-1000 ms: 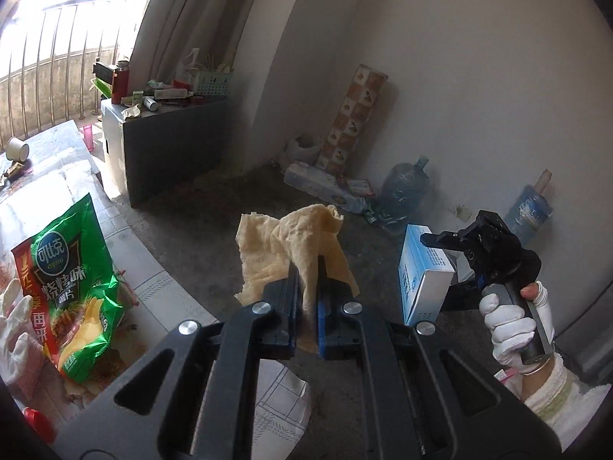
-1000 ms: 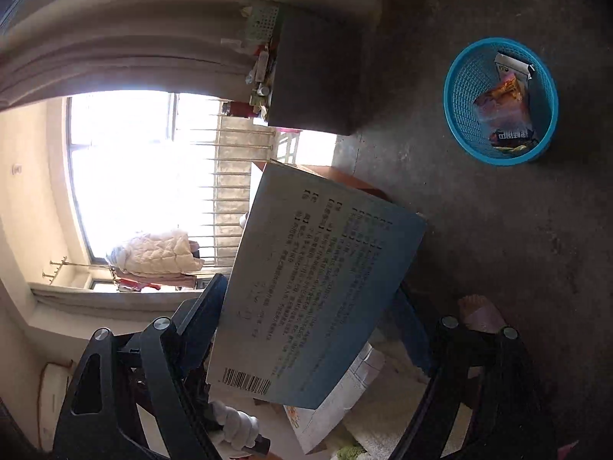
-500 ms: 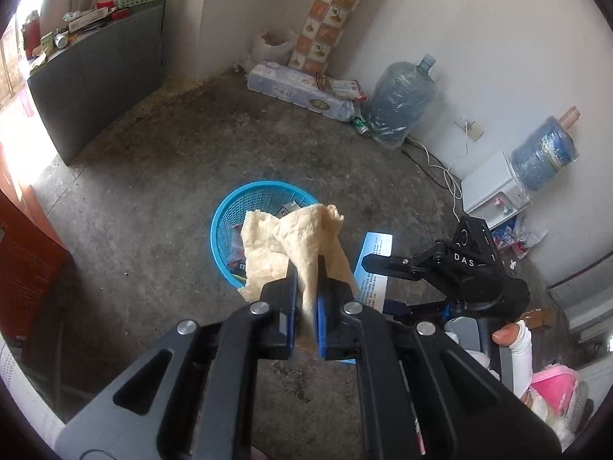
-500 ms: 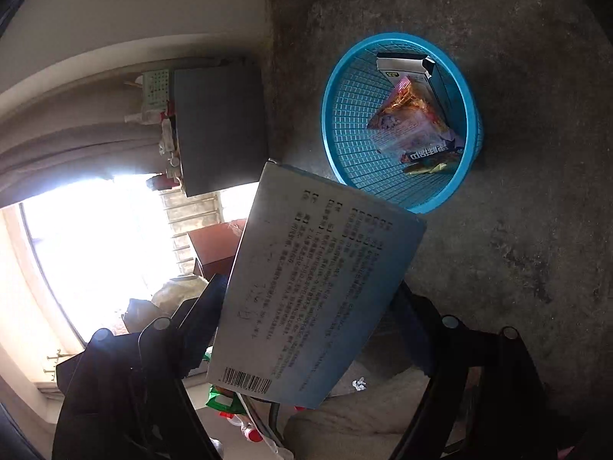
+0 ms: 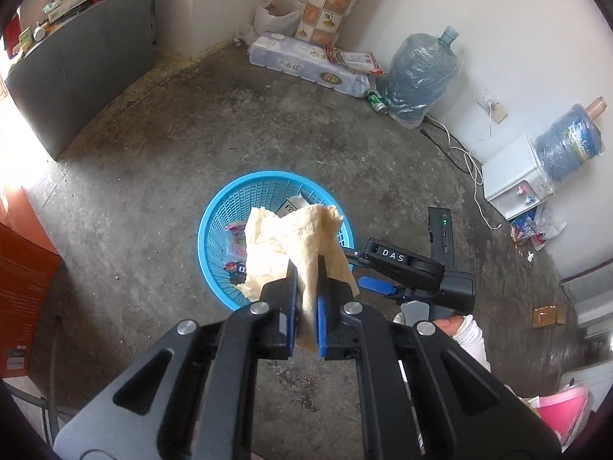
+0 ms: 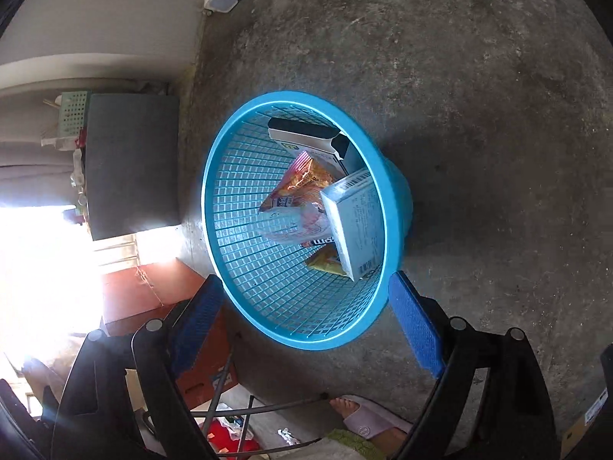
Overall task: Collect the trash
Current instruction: 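Move both open tools back toward the table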
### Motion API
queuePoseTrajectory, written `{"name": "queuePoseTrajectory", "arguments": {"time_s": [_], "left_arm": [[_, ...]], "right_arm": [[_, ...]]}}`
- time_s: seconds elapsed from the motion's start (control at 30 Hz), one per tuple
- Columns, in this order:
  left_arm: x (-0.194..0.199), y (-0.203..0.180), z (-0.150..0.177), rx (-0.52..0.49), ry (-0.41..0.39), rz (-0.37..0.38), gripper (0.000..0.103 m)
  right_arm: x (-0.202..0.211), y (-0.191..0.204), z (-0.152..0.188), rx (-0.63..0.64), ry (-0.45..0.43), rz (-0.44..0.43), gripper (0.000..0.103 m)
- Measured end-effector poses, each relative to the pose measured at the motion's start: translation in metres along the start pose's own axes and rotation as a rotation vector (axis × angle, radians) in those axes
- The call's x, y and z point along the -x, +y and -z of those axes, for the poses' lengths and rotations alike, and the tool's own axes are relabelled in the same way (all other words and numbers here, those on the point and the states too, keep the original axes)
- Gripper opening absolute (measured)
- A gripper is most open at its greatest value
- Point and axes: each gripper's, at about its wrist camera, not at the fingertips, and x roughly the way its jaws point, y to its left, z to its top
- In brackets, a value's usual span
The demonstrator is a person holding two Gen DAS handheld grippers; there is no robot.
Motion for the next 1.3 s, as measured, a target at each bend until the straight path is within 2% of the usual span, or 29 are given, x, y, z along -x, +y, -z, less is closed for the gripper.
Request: {"name": "queuePoseTrajectory", "arguments": {"time_s": [0.07,0.13,0.17,0.2,0.33,0.47,0.67,0.8,0.9,1.1,1.2,1.3], "left_arm": [[-0.01,-0.003,-0.004,0.002,0.005,-0.008,0.007],[-0.021,-0.006,-0.012,0.015,0.017,-0.02,0.021],[-0.026,-0.007,-0.016,0.027,0.026,-0.025,0.047],[-0.031,-0.009,-0.02,0.038,0.025,-0.033,0.067],[-0.031,-0.005,-0.026,0.076,-0.016,-0.049,0.068],[-0.005,0.005,-0.016,0.098,-0.073,-0.04,0.069],[0.065,0.018,0.011,0.096,-0.181,-0.008,0.069],[0.124,0.026,0.04,0.094,-0.247,0.006,0.07],[0.17,0.035,0.072,0.106,-0.309,0.038,0.076],[0.254,0.071,0.16,0.162,-0.422,0.022,0.079],[0.294,0.096,0.209,0.209,-0.48,-0.039,0.079],[0.33,0.127,0.26,0.297,-0.531,-0.099,0.079]], "right_arm": [[0.012,-0.008,0.003,-0.008,-0.021,-0.03,0.085],[0.024,-0.011,0.01,-0.013,-0.04,-0.053,0.085],[0.028,-0.013,0.013,-0.012,-0.046,-0.062,0.085],[0.032,-0.015,0.016,-0.012,-0.049,-0.072,0.085],[0.054,-0.022,0.035,-0.006,-0.056,-0.1,0.085],[0.07,-0.028,0.058,0.021,-0.071,-0.118,0.085],[0.091,-0.028,0.099,0.079,-0.097,-0.139,0.085],[0.109,-0.014,0.127,0.155,-0.125,-0.143,0.085],[0.124,0.009,0.15,0.258,-0.146,-0.138,0.085],[0.15,0.066,0.199,0.508,-0.143,-0.158,0.085],[0.158,0.099,0.224,0.619,-0.117,-0.191,0.085],[0.163,0.136,0.252,0.724,-0.085,-0.231,0.085]]}}
